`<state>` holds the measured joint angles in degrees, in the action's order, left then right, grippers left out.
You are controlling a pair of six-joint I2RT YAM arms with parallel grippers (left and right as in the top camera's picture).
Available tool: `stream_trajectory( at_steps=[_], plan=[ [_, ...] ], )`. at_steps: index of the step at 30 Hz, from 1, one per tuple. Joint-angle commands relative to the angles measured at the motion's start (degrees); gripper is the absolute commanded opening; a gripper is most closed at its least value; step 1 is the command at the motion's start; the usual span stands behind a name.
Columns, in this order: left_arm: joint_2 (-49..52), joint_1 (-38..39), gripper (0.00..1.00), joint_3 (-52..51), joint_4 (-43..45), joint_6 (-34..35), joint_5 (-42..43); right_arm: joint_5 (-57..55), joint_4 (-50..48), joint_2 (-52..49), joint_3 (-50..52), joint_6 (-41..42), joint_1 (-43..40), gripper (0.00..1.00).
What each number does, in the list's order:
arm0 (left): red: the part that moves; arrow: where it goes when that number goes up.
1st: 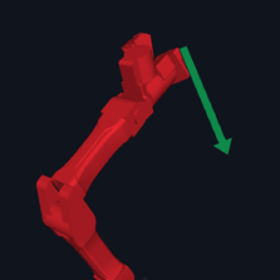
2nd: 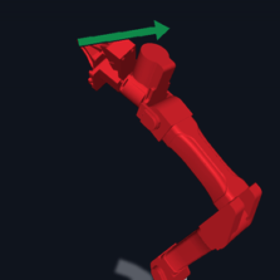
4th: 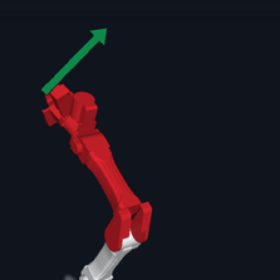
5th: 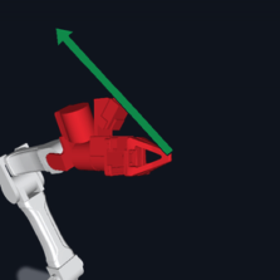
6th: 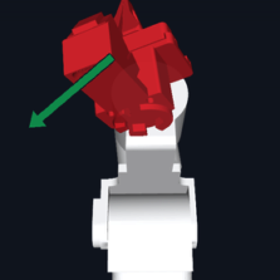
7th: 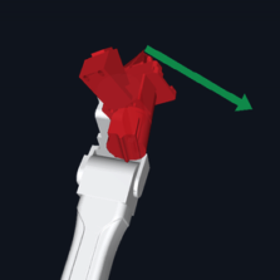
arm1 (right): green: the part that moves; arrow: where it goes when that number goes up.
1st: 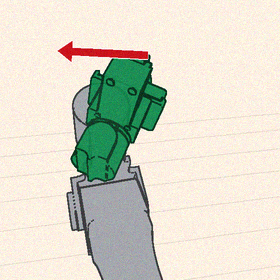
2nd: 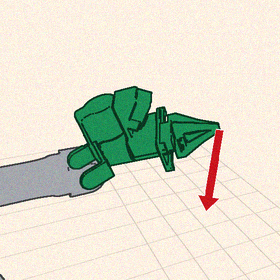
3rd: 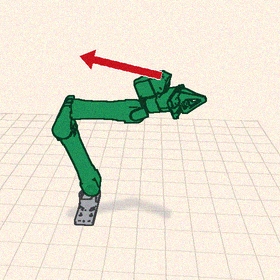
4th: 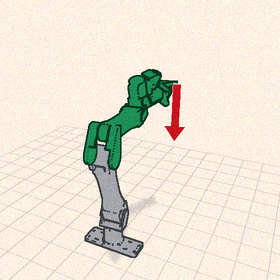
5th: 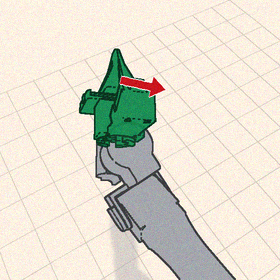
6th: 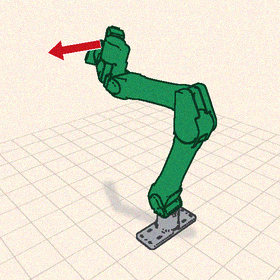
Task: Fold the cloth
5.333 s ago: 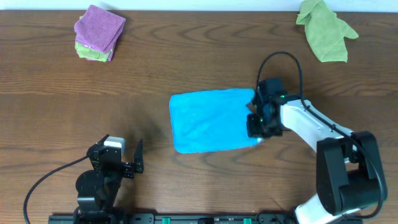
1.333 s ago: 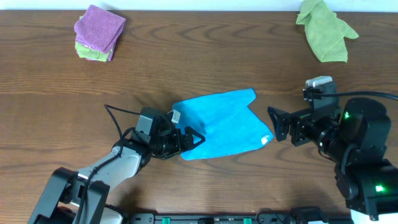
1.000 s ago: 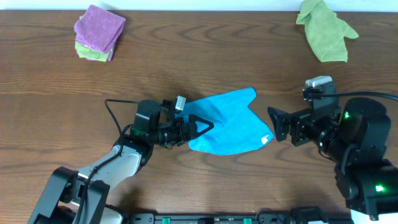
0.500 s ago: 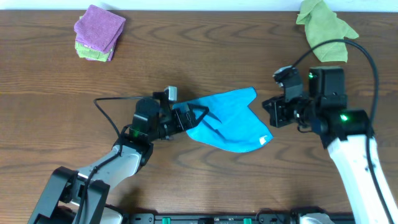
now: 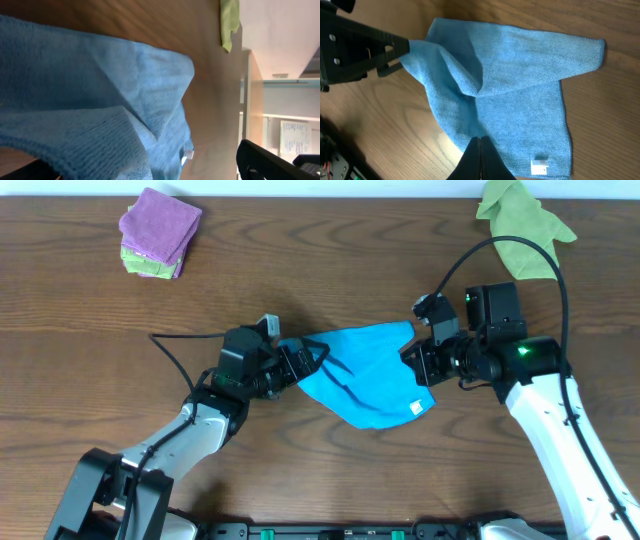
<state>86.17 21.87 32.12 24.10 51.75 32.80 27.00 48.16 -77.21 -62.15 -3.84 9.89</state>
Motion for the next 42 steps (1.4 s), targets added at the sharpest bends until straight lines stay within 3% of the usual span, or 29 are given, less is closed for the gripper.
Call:
stream_trajectory(
  at_steps=[1, 16, 21, 28, 36, 39, 42],
  plan=[
    [0.3, -0.1, 0.96, 0.4, -2.1, -3.8, 1.7, 0.0, 0.0, 0.1, -0.7, -1.2, 0.5, 0.01],
    [0.3, -0.1, 0.96, 0.2, -21.8, -13.2, -5.1, 0.0, 0.1, 0.1, -0.7, -1.3, 0.5, 0.01],
    [0.3, 0.4, 0.97, 0.2, -23.9, -12.7, -4.0, 0.0, -2.2, -1.2, -0.7, -3.5, 0.6, 0.01],
    [-4.0, -3.1, 0.98, 2.4, -17.4, -13.7, -2.6, -1.2, -2.1, -3.0, -0.7, -3.5, 0.7, 0.01],
    [-7.7, -5.4, 0.96, 7.1, -25.5, -20.2, -10.7, -1.5, -2.2, -3.0, -0.7, -3.5, 0.7, 0.01],
    [-7.3, -5.4, 0.96, 7.1, -26.0, -20.0, -10.7, -2.1, -2.1, -3.0, -0.7, -3.5, 0.7, 0.01],
    [-7.1, -5.2, 0.96, 7.1, -32.3, -20.1, -8.5, -7.3, -1.3, -3.5, -0.7, -3.5, 0.6, 0.01]
  ],
)
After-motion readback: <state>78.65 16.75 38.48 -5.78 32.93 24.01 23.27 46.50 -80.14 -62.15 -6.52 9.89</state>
